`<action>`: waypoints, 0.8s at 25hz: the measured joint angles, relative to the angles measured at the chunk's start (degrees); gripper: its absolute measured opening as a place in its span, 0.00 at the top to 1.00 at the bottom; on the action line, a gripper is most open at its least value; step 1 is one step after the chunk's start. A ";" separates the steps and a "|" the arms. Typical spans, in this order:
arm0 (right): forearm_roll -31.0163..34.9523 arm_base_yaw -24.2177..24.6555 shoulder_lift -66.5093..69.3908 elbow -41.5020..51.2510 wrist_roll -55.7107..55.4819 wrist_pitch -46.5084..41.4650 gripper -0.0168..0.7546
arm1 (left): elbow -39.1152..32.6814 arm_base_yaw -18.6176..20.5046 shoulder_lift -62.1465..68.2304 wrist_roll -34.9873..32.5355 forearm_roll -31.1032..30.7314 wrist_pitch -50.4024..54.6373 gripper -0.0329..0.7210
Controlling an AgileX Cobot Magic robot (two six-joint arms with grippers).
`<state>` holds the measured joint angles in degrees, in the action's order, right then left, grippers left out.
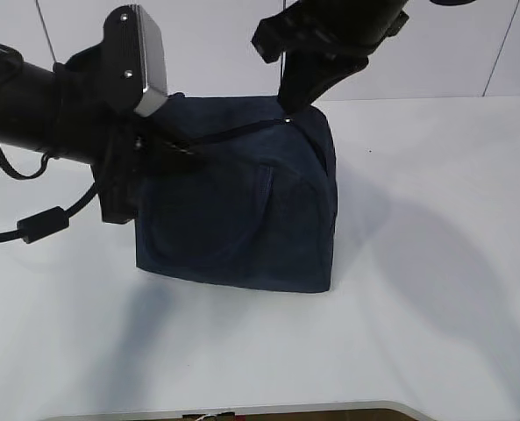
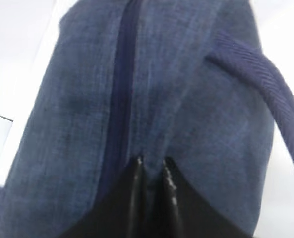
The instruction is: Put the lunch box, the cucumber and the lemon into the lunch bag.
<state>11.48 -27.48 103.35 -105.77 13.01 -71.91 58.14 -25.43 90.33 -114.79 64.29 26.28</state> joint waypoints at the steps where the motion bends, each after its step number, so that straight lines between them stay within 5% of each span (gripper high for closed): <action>1: 0.00 0.00 0.00 0.00 -1.18 0.00 0.97 | 0.00 0.00 0.00 -0.11 -0.44 0.00 0.92; 20: 2.29 0.00 -0.09 0.00 -28.03 0.00 0.97 | 0.00 -0.13 0.00 -0.20 -2.39 -1.29 0.96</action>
<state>13.77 -27.48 103.26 -105.77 -15.03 -71.91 58.14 -25.55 90.33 -114.99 61.91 24.98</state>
